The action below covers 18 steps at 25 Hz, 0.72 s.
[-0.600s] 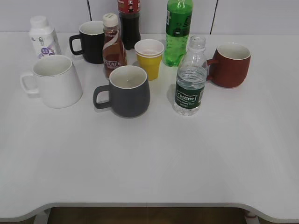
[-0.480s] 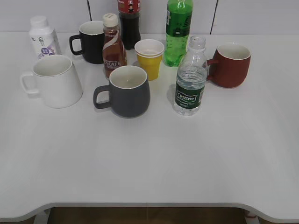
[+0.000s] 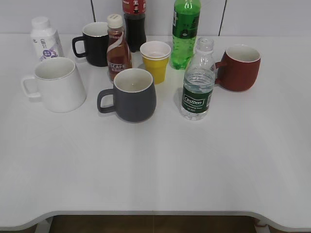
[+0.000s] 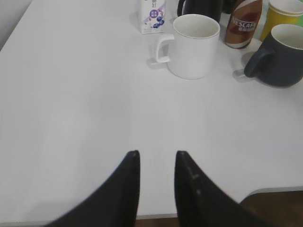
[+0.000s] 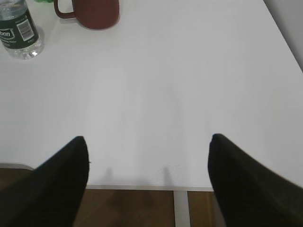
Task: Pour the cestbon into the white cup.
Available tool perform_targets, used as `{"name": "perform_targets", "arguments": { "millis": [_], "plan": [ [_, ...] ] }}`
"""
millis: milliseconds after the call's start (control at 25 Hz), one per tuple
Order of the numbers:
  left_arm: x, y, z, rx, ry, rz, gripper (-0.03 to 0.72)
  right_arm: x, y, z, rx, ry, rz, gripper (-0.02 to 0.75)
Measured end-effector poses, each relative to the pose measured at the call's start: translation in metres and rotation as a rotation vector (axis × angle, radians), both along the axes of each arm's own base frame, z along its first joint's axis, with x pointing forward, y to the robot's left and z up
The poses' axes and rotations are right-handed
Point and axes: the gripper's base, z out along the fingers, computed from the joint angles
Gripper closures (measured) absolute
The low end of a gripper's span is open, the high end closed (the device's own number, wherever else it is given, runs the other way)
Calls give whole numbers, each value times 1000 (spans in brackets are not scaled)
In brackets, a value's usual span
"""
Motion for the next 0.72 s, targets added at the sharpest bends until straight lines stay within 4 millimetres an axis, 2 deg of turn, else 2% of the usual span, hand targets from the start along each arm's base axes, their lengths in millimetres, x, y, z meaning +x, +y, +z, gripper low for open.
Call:
{"name": "perform_targets", "arguments": {
  "millis": [720],
  "plan": [
    [0, 0, 0, 0, 0, 0, 500, 0, 0, 0, 0, 0, 0, 150]
  ]
}}
